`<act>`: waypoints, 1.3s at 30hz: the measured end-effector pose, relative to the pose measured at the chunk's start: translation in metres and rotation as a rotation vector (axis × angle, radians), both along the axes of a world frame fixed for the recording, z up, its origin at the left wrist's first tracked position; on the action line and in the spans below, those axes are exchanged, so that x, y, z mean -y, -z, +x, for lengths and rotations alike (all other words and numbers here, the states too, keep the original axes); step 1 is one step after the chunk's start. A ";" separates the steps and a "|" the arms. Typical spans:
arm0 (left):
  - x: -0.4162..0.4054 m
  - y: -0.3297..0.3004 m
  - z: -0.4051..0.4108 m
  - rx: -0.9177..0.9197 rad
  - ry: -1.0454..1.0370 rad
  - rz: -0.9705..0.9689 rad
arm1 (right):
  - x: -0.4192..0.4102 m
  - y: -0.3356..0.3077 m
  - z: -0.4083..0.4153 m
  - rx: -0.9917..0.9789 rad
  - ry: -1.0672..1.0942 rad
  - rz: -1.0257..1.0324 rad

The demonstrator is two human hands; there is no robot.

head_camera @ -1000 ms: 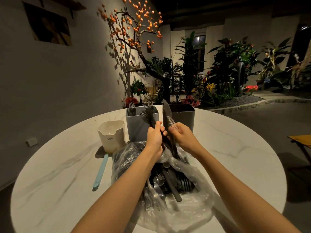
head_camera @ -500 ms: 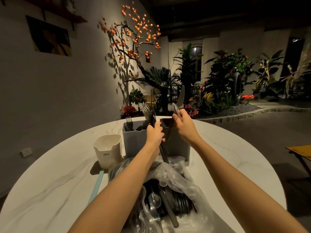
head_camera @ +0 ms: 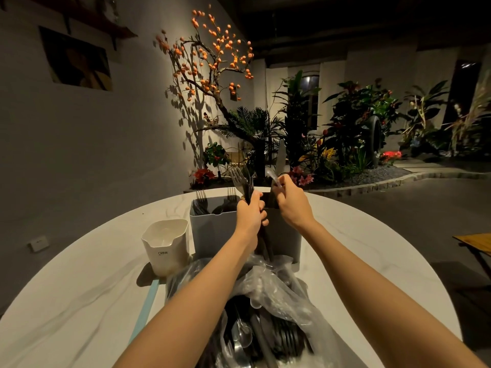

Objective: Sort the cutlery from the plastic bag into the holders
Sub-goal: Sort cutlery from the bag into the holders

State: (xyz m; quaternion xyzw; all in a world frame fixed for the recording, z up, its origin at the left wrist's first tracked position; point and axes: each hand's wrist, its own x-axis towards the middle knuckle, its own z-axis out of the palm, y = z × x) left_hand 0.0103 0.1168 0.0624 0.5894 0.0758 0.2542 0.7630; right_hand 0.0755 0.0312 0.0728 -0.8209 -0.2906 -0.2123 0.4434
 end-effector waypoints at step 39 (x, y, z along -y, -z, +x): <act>0.051 0.047 -0.007 -0.146 0.178 0.193 | 0.026 0.009 -0.013 -0.240 -0.245 0.386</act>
